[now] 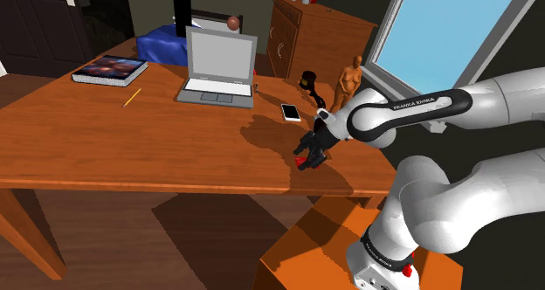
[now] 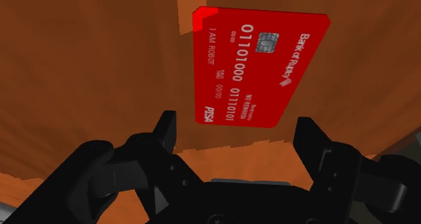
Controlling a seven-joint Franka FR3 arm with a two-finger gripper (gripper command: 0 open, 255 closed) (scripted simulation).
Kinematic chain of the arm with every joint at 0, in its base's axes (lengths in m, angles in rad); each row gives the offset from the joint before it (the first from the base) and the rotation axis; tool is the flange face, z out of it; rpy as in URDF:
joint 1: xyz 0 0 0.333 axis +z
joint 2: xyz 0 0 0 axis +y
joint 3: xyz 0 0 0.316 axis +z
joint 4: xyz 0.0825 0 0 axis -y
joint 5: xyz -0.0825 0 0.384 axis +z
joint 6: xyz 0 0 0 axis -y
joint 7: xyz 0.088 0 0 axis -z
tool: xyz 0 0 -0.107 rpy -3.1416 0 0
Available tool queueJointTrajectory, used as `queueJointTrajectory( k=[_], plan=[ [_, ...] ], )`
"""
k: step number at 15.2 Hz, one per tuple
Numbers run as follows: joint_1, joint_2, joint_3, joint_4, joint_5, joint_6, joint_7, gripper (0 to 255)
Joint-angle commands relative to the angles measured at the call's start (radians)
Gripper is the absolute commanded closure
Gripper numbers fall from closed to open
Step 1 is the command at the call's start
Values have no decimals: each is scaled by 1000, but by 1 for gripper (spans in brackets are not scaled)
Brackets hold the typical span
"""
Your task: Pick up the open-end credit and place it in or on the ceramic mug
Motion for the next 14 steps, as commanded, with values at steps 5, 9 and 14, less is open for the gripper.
queueJointTrajectory(
  k=[5, 9, 14],
  plan=[
    [4, 6, -5, -1, 0, 5, -3, 255],
    [0, 2, -1, -1, 0, 1, -1, 255],
    [-49, -67, 76, 23, -3, -98, 48, 255]
  ],
)
